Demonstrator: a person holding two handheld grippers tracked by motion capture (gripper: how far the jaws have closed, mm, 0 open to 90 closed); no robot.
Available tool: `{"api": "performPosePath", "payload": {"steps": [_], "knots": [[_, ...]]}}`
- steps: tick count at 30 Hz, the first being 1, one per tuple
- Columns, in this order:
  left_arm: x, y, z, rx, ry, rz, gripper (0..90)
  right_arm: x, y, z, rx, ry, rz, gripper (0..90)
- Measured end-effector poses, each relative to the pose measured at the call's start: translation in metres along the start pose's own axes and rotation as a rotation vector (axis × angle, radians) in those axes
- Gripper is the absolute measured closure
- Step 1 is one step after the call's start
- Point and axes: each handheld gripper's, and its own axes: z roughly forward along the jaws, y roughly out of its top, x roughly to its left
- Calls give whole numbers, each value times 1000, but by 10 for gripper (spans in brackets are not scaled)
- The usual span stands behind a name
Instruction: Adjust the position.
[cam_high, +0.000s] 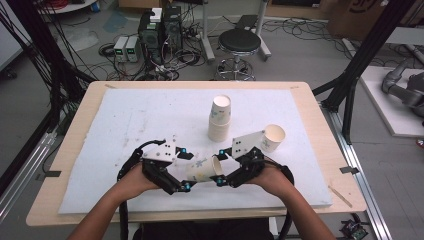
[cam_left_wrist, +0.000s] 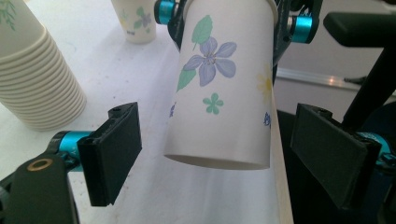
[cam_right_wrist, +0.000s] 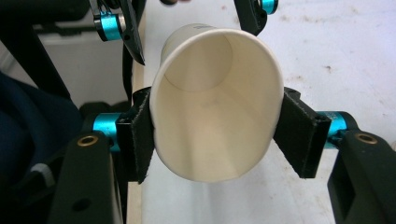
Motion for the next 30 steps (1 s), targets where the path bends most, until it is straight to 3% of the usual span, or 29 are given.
{"api": "performPosePath", "payload": {"steps": [17, 30], "knots": [[0, 5, 8, 145, 4, 39, 176, -4, 37, 12, 213, 5, -62, 361], [1, 5, 13, 186, 5, 31, 198, -5, 51, 24, 319, 17, -87, 361]]}}
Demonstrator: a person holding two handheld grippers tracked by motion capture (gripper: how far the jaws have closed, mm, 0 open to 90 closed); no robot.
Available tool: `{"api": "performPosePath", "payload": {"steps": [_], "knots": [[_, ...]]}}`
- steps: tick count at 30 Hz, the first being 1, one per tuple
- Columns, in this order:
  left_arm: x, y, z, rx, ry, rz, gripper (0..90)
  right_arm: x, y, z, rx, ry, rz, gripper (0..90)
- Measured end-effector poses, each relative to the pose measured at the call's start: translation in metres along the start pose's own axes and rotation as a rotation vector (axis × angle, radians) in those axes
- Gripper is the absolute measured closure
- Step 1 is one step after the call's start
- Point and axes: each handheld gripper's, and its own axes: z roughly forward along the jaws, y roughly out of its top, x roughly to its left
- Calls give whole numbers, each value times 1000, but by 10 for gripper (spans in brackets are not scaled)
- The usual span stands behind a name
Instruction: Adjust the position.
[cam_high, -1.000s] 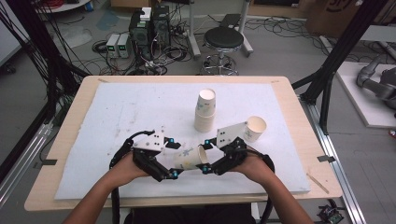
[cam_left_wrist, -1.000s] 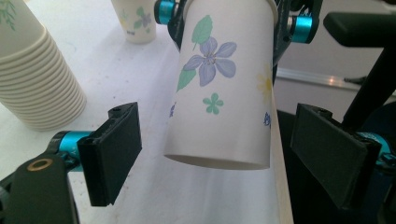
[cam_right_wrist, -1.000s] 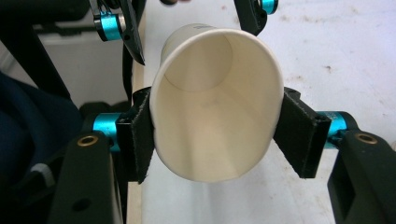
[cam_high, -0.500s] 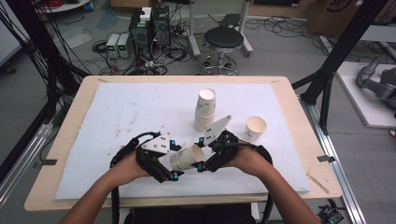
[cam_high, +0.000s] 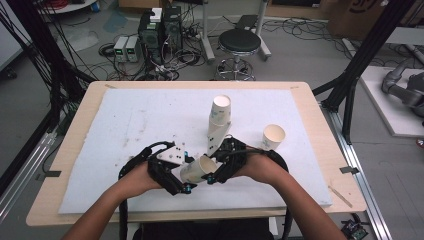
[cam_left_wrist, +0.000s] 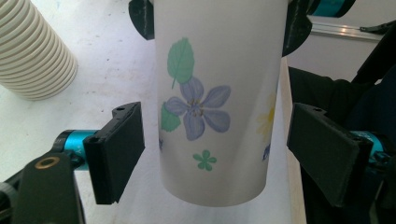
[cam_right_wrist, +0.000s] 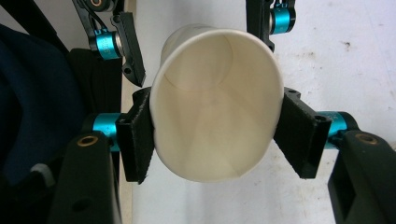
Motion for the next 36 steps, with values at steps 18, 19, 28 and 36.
{"api": "performPosePath", "payload": {"steps": [18, 19, 28, 36], "knots": [[0, 4, 14, 35, -35, -10, 358, 2, 5, 10, 67, 19, -25, 357], [0, 4, 15, 36, -34, -10, 369, 3, 5, 11, 68, 20, -25, 356], [0, 2, 15, -15, -20, -34, 355, 1, 2, 7, 22, 1, -5, 260], [2, -15, 15, -90, 22, -101, 332, 2, -17, -19, -189, -59, 81, 219]]}}
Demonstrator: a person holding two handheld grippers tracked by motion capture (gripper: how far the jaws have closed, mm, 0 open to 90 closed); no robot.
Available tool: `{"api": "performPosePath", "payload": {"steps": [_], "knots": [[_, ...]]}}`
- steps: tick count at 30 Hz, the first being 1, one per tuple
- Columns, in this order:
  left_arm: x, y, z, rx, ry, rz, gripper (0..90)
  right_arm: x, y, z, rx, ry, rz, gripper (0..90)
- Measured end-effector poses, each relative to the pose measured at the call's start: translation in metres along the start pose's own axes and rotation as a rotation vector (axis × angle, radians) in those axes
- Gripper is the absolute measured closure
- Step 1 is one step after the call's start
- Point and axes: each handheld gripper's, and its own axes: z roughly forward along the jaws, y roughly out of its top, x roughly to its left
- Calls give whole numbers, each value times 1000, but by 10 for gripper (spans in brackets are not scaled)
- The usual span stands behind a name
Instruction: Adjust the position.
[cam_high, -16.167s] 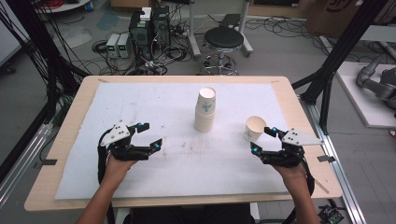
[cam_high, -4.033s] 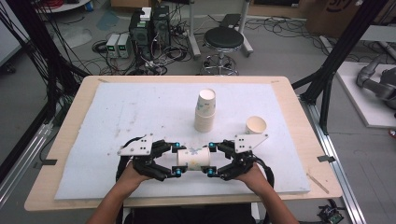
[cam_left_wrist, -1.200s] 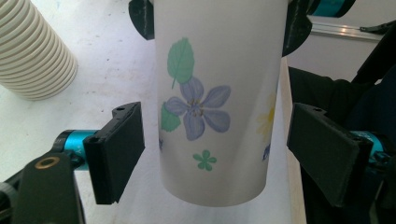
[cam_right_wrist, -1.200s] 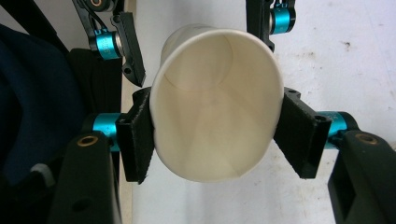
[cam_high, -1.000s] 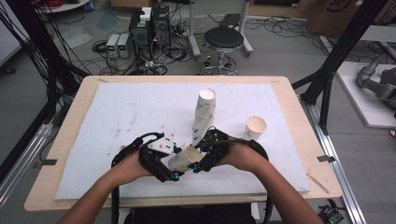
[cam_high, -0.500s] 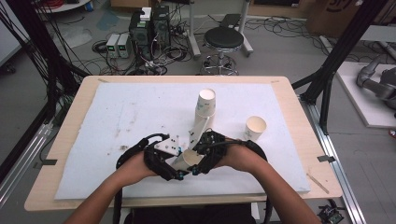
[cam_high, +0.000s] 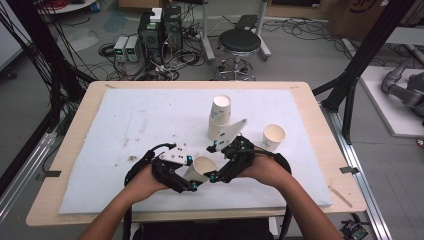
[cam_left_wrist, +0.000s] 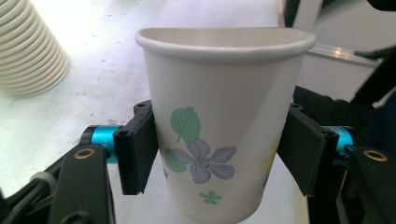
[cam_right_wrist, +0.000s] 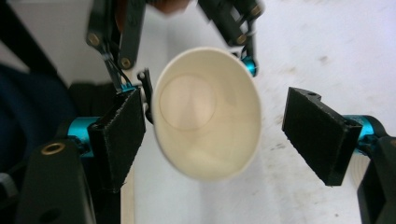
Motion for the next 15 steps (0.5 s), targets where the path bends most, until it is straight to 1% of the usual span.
{"api": "performPosePath", "payload": {"steps": [2, 3, 7, 8, 11, 13, 15], "knots": [[2, -5, -2, -29, 13, -26, 329, 0, -7, -8, -59, -26, 25, 219], [3, -7, -3, -45, 25, -46, 329, 0, -11, -11, -85, -40, 40, 219], [7, -15, -8, -98, 71, -85, 324, -1, -33, -20, -181, -105, 97, 219], [8, -17, -9, -109, 84, -90, 322, 0, -38, -22, -200, -116, 120, 219], [10, -23, -13, -158, 117, -114, 320, 0, -53, -26, -245, -159, 151, 219], [11, -26, -16, -192, 138, -123, 318, 0, -63, -28, -262, -198, 165, 219], [12, -29, -18, -223, 160, -136, 319, 0, -71, -29, -276, -225, 183, 219]]}}
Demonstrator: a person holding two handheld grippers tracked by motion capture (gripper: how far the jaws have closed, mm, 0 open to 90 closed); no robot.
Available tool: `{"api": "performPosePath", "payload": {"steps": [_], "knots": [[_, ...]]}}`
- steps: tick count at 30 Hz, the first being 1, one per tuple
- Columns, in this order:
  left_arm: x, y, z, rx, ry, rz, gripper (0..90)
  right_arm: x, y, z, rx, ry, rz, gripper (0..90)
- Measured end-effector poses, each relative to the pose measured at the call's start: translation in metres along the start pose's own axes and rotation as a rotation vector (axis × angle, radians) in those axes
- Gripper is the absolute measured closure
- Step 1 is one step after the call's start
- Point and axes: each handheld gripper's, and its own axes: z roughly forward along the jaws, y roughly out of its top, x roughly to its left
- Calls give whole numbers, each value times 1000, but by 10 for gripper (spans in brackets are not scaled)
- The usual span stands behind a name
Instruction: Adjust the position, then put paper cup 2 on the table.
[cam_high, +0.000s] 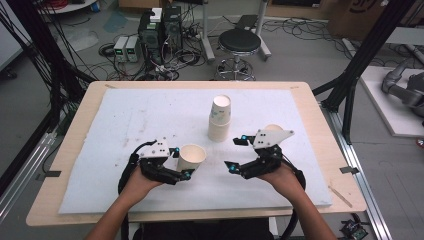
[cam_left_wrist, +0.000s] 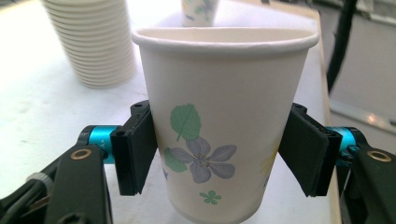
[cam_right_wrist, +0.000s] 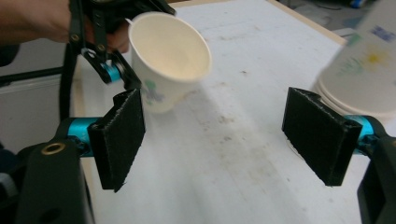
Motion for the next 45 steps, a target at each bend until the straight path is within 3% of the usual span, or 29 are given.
{"api": "performPosePath", "payload": {"steps": [8, 19, 29, 36, 39, 45], "knots": [[7, -6, -11, -105, 76, -4, 318, -6, -28, -14, -15, -88, 50, 219], [20, -12, -31, -244, 191, -16, 313, -10, -40, -19, -51, -153, 73, 219], [27, -12, -45, -287, 257, -28, 311, -9, -41, -19, -58, -149, 59, 219], [42, -12, -50, -299, 318, -40, 308, -9, -40, -17, -56, -144, 58, 219], [52, -13, -50, -310, 360, -59, 311, -9, -40, -16, -50, -139, 55, 220], [75, -22, -38, -297, 456, -142, 312, -10, -40, -17, -50, -145, 56, 220]]}}
